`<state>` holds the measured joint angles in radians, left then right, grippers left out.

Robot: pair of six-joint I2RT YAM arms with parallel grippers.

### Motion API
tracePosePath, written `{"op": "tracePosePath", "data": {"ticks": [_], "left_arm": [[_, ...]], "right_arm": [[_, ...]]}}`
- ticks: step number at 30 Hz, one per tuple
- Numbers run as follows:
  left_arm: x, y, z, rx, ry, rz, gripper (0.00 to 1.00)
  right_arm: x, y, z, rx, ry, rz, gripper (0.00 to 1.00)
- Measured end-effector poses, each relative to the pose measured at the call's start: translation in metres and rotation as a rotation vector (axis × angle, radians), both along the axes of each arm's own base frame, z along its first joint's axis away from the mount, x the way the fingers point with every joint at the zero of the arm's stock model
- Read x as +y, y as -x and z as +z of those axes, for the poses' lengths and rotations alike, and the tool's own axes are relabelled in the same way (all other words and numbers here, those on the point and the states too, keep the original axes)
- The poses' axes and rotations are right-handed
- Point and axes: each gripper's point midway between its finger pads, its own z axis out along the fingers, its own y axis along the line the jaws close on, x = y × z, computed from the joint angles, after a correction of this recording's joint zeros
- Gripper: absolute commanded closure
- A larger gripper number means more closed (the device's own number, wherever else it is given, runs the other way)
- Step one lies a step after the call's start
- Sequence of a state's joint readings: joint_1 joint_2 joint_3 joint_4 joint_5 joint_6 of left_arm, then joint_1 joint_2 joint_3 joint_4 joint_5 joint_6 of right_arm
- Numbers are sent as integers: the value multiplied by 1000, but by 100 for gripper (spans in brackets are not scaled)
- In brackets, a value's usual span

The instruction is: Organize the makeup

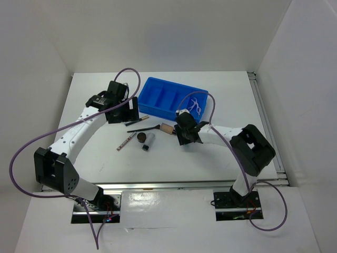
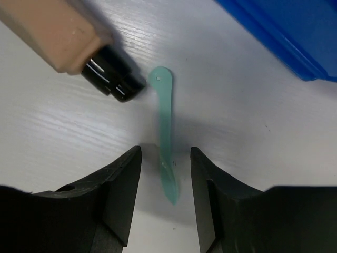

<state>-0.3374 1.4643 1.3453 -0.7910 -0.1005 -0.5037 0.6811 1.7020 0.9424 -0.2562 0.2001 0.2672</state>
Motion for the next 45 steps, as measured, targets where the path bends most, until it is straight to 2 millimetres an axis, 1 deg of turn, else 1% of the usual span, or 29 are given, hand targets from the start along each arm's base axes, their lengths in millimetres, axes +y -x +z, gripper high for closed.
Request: {"op": "tracePosePath", "data": {"ticks": [4, 7, 8, 9, 10, 12, 13, 18, 21, 26, 29, 31, 32, 33, 35, 37, 39, 41, 43, 45], "left_arm": [[1, 1, -3, 6, -5, 0, 2], [1, 1, -3, 4, -5, 1, 2], [1, 0, -3, 3, -5, 1, 2], [1, 0, -3, 3, -6, 1, 2], [1, 0, -3, 2, -6, 0, 2], [1, 0, -3, 2, -8, 1, 2], [1, 0, -3, 1, -8, 1, 2], [1, 0, -3, 2, -6, -1, 2], [0, 1, -3, 4, -1, -6, 2], [-1, 1, -3, 6, 4, -10, 2], [-2, 1, -3, 7, 8, -13, 2], [-3, 2, -3, 8, 12, -15, 2], [-3, 2, -3, 8, 13, -16, 2], [-4, 2, -3, 8, 15, -17, 2], [-4, 2, -3, 9, 17, -19, 2], [-4, 2, -3, 10, 16, -19, 2], [-3, 2, -3, 10, 14, -18, 2], [-3, 2, -3, 8, 9, -17, 2], [-2, 2, -3, 9, 4, -15, 2], [-1, 2, -3, 10, -1, -15, 2]], "right_arm": [[1, -8, -2, -25, 6, -15, 53], [6, -15, -2, -40, -1, -16, 61], [8, -18, -2, -46, -7, -18, 65], [10, -21, -2, -52, -13, -19, 75], [13, -24, -1, -59, -20, -21, 81], [14, -26, -1, -68, -21, -19, 89], [14, -27, -1, -69, -21, -19, 91], [11, -23, 4, -64, -17, -24, 92], [6, -18, 22, -75, -25, -29, 92], [0, -14, 81, -169, -89, -40, 92], [-1, -20, 112, -227, -112, -57, 92], [0, -30, 131, -261, -125, -80, 94], [1, -39, 141, -280, -132, -96, 96], [1, -46, 149, -296, -139, -110, 96], [0, -70, 164, -325, -148, -161, 97], [-3, -96, 171, -346, -153, -214, 97], [-11, -119, 168, -348, -142, -269, 97], [-20, -137, 158, -337, -128, -316, 97], [-30, -148, 144, -311, -109, -355, 97], [-38, -156, 131, -285, -93, -381, 97]]}}
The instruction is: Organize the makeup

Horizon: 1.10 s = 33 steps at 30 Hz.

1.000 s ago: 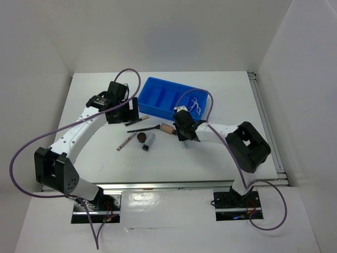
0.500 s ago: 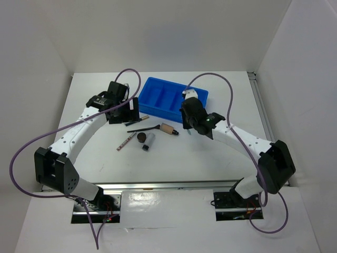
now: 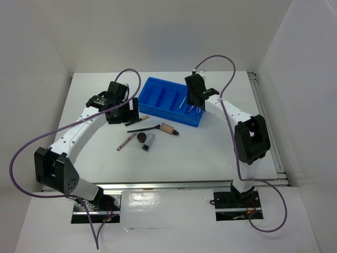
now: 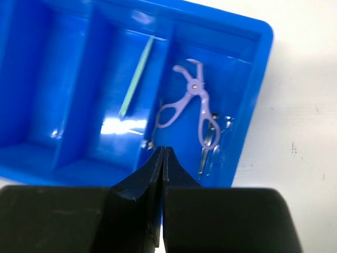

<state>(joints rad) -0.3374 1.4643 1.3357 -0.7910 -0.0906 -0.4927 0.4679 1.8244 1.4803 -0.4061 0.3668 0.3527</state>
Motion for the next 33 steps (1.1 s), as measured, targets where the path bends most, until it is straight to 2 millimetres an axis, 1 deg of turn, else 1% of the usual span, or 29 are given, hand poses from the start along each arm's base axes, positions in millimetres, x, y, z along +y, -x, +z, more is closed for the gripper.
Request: {"op": "tracePosePath", "data": {"ticks": [3, 6, 9, 10, 12, 14, 15, 17, 19, 21, 22, 25, 27, 28, 30, 31, 33], "left_arm": [[1, 0, 0, -1, -5, -2, 1], [1, 0, 1, -4, -11, -12, 1], [1, -1, 1, -4, -12, -13, 1], [1, -1, 1, -3, -12, -14, 1], [1, -2, 1, -4, -12, -14, 1], [1, -2, 1, -4, -14, -13, 1], [1, -2, 0, -3, -16, -12, 1], [2, -3, 1, -1, -19, -11, 1], [0, -7, 4, 3, -20, -10, 1], [-4, -17, 8, 1, -19, -11, 2], [-6, -23, 12, -2, -18, -12, 2], [-17, -50, 28, -33, -8, -17, 2], [-24, -67, 42, -61, 1, -18, 3], [-27, -74, 48, -74, 5, -22, 5], [-35, -86, 59, -100, 18, -32, 8], [-40, -92, 65, -111, 29, -50, 12], [-53, -101, 70, -116, 51, -92, 15]], "right_arm": [[-12, -5, -13, 31, 5, -34, 95], [-14, -4, -14, 39, 3, -40, 93], [-13, -3, -13, 39, -4, -34, 88], [-12, -2, -13, 40, -7, -31, 82], [-9, -1, -13, 44, -23, -19, 76], [-4, 0, -11, 57, -40, 2, 73], [-1, -2, -8, 59, -48, 10, 73], [8, -11, 3, 54, -67, 26, 72], [18, -25, 14, 31, -91, 42, 72], [26, -42, 23, 15, -113, 55, 71], [30, -47, 23, 16, -119, 63, 71], [40, -65, 21, 39, -149, 90, 71], [42, -75, 16, 60, -160, 95, 71], [44, -85, 12, 64, -169, 93, 71], [46, -94, 4, 81, -176, 85, 71], [44, -95, -3, 96, -177, 75, 71], [40, -92, -10, 126, -176, 57, 69]]}}
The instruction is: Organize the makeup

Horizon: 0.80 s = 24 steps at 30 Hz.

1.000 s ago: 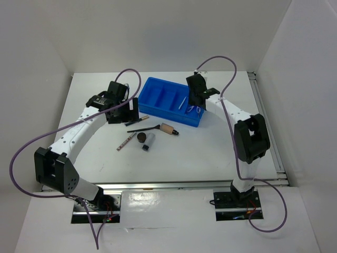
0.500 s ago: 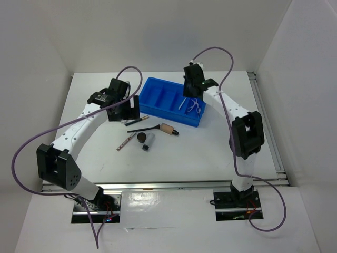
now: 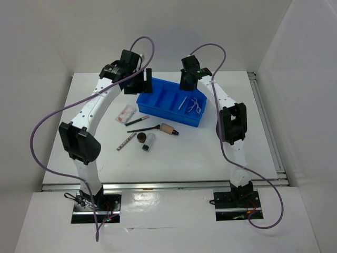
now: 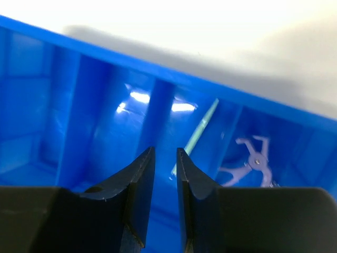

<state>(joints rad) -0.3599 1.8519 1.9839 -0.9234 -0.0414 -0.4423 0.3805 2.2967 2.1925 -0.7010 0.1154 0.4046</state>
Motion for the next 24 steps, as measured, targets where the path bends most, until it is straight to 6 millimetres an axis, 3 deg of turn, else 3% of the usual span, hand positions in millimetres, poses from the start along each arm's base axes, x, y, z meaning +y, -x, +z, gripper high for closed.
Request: {"op": "tracePosePath", "data": {"ticks": [4, 7, 9, 11, 13, 15, 18, 21, 24], "left_arm": [[-44, -25, 6, -24, 59, -117, 27], [-83, -42, -3, -34, 105, -212, 37], [-106, -43, -21, -5, 129, -265, 45], [-122, -41, -41, 32, 140, -303, 46], [-134, -36, -53, 50, 145, -328, 45], [-140, -32, -58, 59, 148, -341, 42], [-131, -35, -50, 41, 152, -317, 38], [-88, -39, -34, 31, 153, -213, 29], [-25, -34, -11, 8, 149, -61, 18]], "right_arm": [[-20, 17, 2, 39, 5, -34, 67], [-63, 50, 15, 75, 4, -96, 67], [-95, 67, 32, 68, -17, -153, 67], [-123, 80, 57, 32, -47, -211, 67], [-133, 83, 82, -22, -71, -230, 67], [-120, 82, 100, -58, -95, -201, 67], [-73, 69, 109, -81, -121, -111, 67], [-26, 61, 89, -45, -132, -30, 67], [5, 53, 53, 25, -123, -2, 67]]}}
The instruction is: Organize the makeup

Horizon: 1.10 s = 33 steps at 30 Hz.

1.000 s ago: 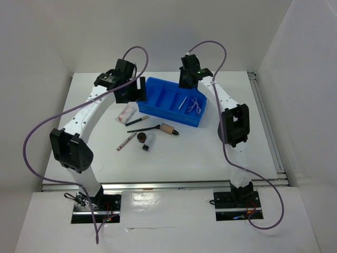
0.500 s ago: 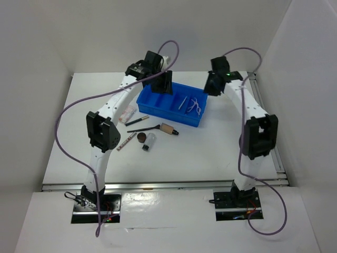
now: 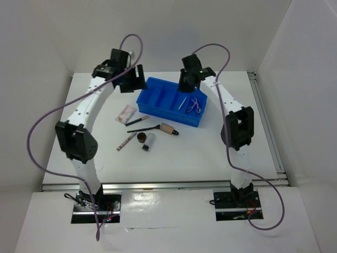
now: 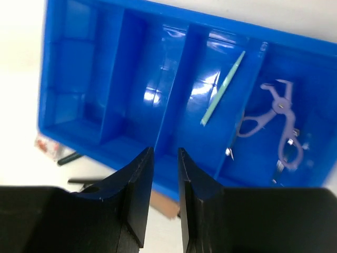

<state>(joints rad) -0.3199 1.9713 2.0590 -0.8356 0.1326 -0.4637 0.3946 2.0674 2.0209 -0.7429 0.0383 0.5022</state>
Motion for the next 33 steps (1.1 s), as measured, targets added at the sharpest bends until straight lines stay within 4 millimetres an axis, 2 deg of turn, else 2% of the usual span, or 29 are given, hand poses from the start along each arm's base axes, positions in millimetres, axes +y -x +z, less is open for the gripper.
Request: {"op": "tracePosePath", "data": {"ticks": [1, 2, 4, 7, 9, 12, 19, 23, 33], "left_arm": [[20, 4, 7, -9, -4, 53, 13], [40, 12, 16, -18, -12, 101, 13], [60, 31, 28, -36, -22, 161, 12], [61, 66, 39, -54, -19, 154, 12], [60, 87, 38, -43, -16, 144, 12], [62, 106, 26, -6, -26, 140, 12], [70, 123, -7, 93, -74, 144, 12], [73, 125, -8, 98, -89, 144, 12], [78, 129, -15, 113, -115, 136, 12]], "right_arm": [[5, -4, -11, 21, 8, -3, 67], [10, -8, -22, 40, 14, -10, 67], [19, -15, -41, 73, 33, -29, 67], [26, -23, -62, 102, 58, -78, 67], [29, -24, -73, 114, 76, -113, 67], [30, -22, -83, 133, 94, -167, 67], [25, -25, -103, 151, 126, -255, 66], [17, -23, -115, 170, 161, -299, 66], [2, -24, -124, 169, 209, -373, 65]]}}
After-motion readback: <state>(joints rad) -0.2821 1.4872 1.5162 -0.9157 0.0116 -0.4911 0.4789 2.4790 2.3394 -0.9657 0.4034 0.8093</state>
